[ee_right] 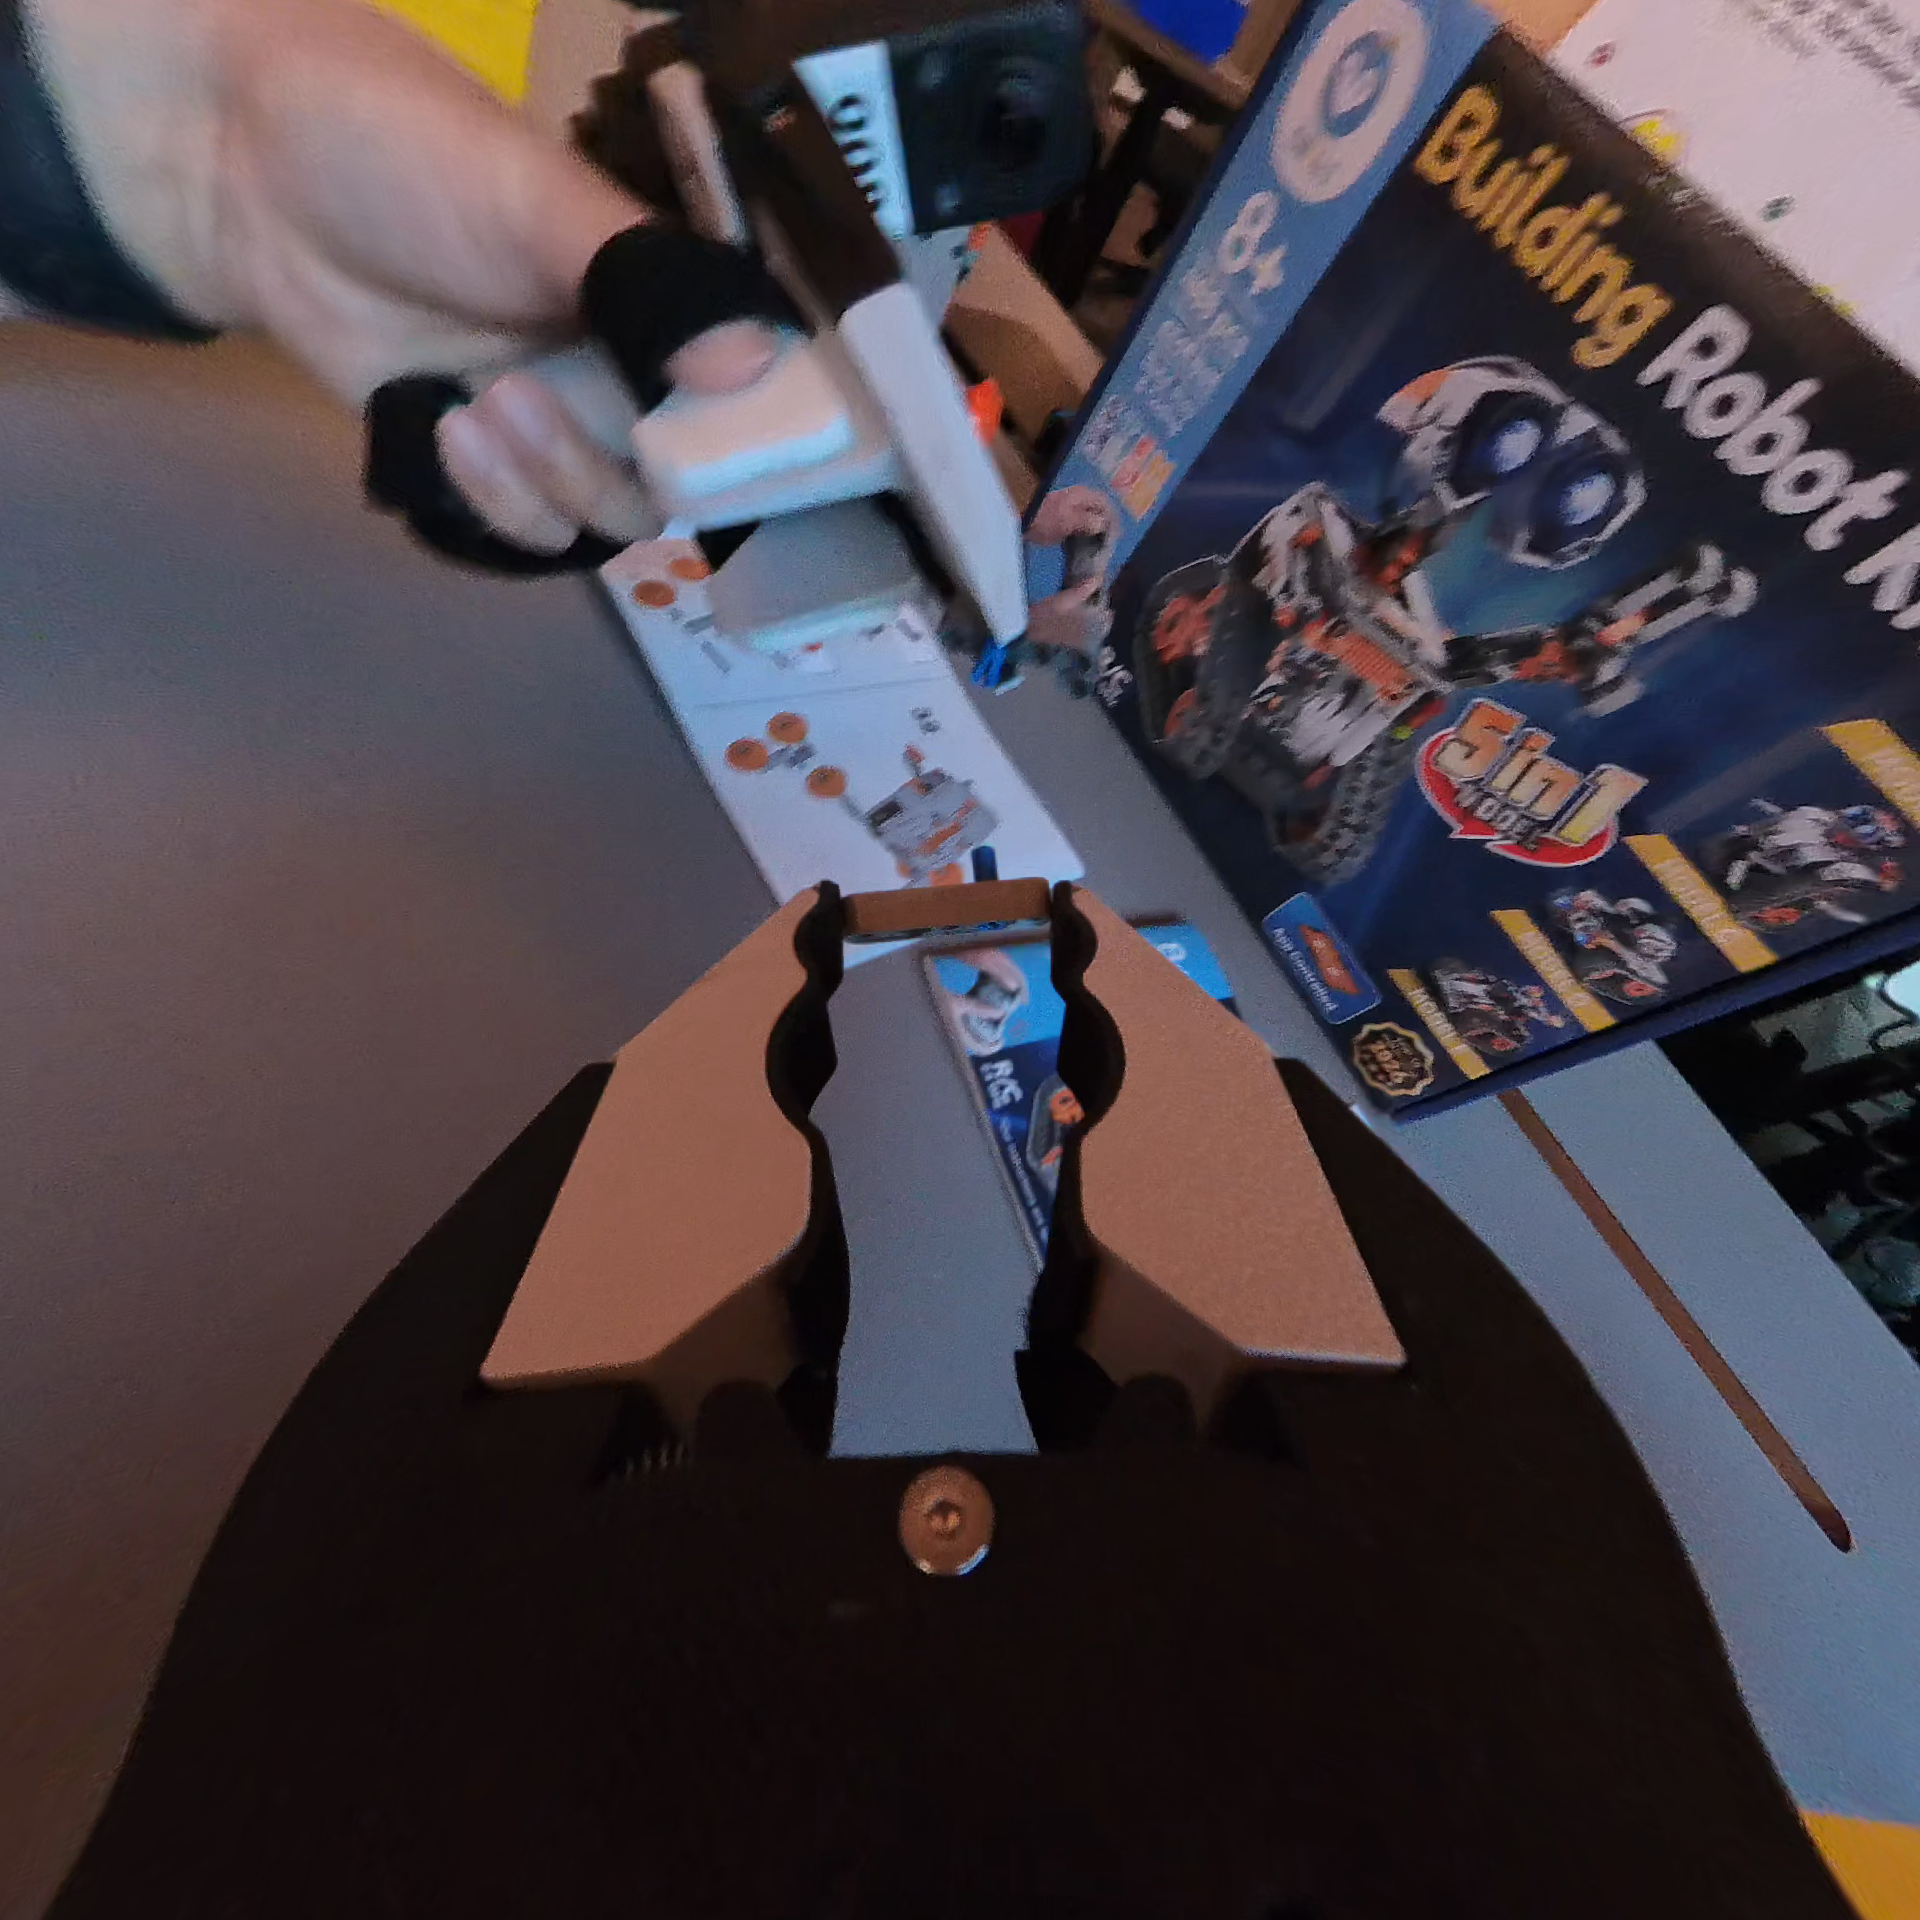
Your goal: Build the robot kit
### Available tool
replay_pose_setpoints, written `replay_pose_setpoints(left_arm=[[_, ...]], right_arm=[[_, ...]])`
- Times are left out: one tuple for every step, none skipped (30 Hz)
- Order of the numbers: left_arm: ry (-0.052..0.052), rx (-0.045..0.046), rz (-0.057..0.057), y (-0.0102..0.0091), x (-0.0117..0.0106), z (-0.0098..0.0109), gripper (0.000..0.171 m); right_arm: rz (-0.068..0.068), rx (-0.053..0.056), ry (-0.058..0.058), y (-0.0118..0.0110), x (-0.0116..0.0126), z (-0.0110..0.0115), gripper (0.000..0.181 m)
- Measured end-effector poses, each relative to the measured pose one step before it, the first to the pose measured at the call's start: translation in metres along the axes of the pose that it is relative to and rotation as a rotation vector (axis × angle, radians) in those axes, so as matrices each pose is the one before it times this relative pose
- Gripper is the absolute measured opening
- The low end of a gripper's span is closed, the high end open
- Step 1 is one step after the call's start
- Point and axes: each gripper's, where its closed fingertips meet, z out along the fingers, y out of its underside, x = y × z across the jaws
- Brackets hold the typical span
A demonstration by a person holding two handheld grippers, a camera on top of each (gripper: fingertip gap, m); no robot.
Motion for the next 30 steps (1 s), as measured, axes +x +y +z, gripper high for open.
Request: replay_pose_setpoints(left_arm=[[-0.0134, 0.0165, 0.0174, -0.00207, -0.0006, 0.00115, 0.004], [-0.0154, 0.01749, 0.0108, -0.00208, -0.00122, 0.00019, 0.004], [-0.0112, 0.02231, 0.0038, -0.00295, -0.00096, -0.00065, 0.004], [-0.004, 0.02351, -0.0017, -0.00306, -0.00033, -0.00123, 0.004], [-0.0019, 0.01686, -0.0049, -0.00242, -0.00051, -0.00144, 0.004], [-0.0053, 0.01277, -0.0063, -0.00185, -0.00136, -0.0016, 0.004], [-0.0055, 0.00984, -0.0078, -0.00145, -0.00178, -0.00157, 0.004], [-0.0009, 0.01022, -0.0091, -0.00166, -0.00117, -0.00127, 0.004], [0.0034, 0.01768, -0.0068, -0.00261, -0.00023, -0.00116, 0.004], [0.0093, 0.01621, -0.0049, -0.00232, 0.00087, -0.00077, 0.004], [0.016, 0.01126, -0.0046, -0.0018, 0.00199, -0.00049, 0.004], [0.015, 0.01106, -0.0042, -0.00163, 0.00185, -0.0007, 0.004], [-0.0021, 0.01161, -0.0045, -0.00182, -0.00095, -0.00117, 0.003], [-0.01, 0.01524, 0.0015, -0.00222, -0.00225, -0.00179, 0.003], [-0.0016, 0.00898, 0.0079, -0.00137, -0.0009, -0.00176, 0.004], [-0.0033, -0.00347, -0.0007, 0.0001, -0.00139, -0.00148, 0.003], [-0.0078, -0.00483, -0.0027, -0.00014, -0.00215, -0.00155, 0.003], [-0.0102, -0.00016, 0.0019, -0.0005, -0.00223, -0.0016, 0.003], [-0.0107, -0.00089, 0.0016, -0.00023, -0.00221, -0.00152, 0.003], [-0.0134, -0.01128, -0.0017, 0.00116, -0.00229, -0.00133, 0.003], [-0.0269, -0.03162, 0.0002, 0.00382, -0.00389, -0.00118, 0.004], [-0.0384, -0.0457, 0.0131, 0.00544, -0.00494, -0.00134, 0.004], [-0.0351, -0.04251, 0.0303, 0.00497, -0.00379, -0.0014, 0.004], [-0.0258, -0.03229, 0.0357, 0.00357, -0.00189, -0.00125, 0.004], [-0.0178, -0.01802, 0.0304, 0.00124, -0.00041, -0.00147, 0.004], [-0.0068, -0.0063, 0.0254, -0.00029, 0.00125, -0.00128, 0.004], [0.0034, -0.00439, 0.0163, -0.00043, 0.00242, -0.00105, 0.004], [0.0089, -0.00625, 0.0033, 0.00028, 0.00246, -0.00062, 0.004], [0.0164, -0.0102, -0.0022, 0.00136, 0.00304, -0.00001, 0.004], [0.0223, -0.01404, -0.0023, 0.00222, 0.00348, 0.0006, 0.004]], right_arm=[[0.0211, 0.0004, 0.0052, -0.00291, 0.00316, 0.00379, 0.039], [0.0244, -0.0055, -0.0014, -0.00055, 0.00131, 0.00446, 0.039], [0.0195, 0.0086, -0.0036, -0.00177, -0.00027, 0.00372, 0.039], [0.0209, 0.0132, 0.0028, -0.00249, 0.00043, 0.00249, 0.039], [0.013, 0.0116, -0.0107, -0.00293, -0.00172, 0.00176, 0.039], [0.0063, 0.0041, 0.003, -0.00278, 0.00016, 0.00164, 0.039], [-0.0083, -0.0044, 0.014, -0.00208, 0.00163, 0.00202, 0.039], [-0.0181, -0.0077, 0.0167, -0.00249, 0.00185, 0.00238, 0.039], [-0.0244, 0.0074, 0.0084, -0.00494, 0.00006, 0.00265, 0.039], [-0.0208, 0.0095, 0.0105, -0.00544, 0.00025, 0.00298, 0.039], [-0.0164, -0.011, 0.0175, -0.00204, 0.00169, 0.00374, 0.039], [-0.0168, -0.0127, -0.001, -0.0006, -0.00124, 0.00413, 0.039], [-0.0014, 0.0052, 0.0024, -0.0023, -0.00145, 0.00339, 0.039], [0.0116, 0.0173, -0.001, -0.00267, -0.00235, 0.00255, 0.039], [0.0121, 0.012, 0.0039, -0.00046, -0.00159, 0.00208, 0.039], [0.0016, -0.0019, 0.0108, 0.00174, -0.00006, 0.00155, 0.039], [-0.0048, -0.0168, -0.004, 0.0032, -0.0013, 0.00105, 0.039], [-0.002, -0.0228, -0.0428, 0.00363, -0.00645, 0.0008, 0.039], [0.0021, -0.0347, -0.066, 0.00658, -0.01009, 0.00043, 0.039], [-0.0008, -0.0406, -0.0661, 0.0095, -0.01091, 0.00033, 0.039], [0.0121, -0.0524, -0.106, 0.01274, -0.0171, 0.00061, 0.039], [0.0241, -0.0484, -0.1033, 0.01257, -0.01703, 0.00099, 0.039], [0.0039, -0.0256, -0.0488, 0.01017, -0.00915, 0.00192, 0.039], [-0.0048, -0.0287, -0.028, 0.00939, -0.00461, 0.00223, 0.039], [0.0004, -0.0281, -0.006, 0.00724, 0.0003, 0.00259, 0.039], [0.0032, -0.0033, -0.0057, 0.00242, 0.00081, 0.00243, 0.039], [0.0133, 0.0056, -0.0244, 0.00075, -0.00205, 0.0022, 0.039], [0.0196, -0.0096, -0.0412, 0.00309, -0.00502, 0.00251, 0.039], [0.0172, -0.0233, -0.0252, 0.00555, -0.00297, 0.00283, 0.039], [0.0124, -0.0101, -0.008, 0.00271, -0.00085, 0.0009, 0.04]])
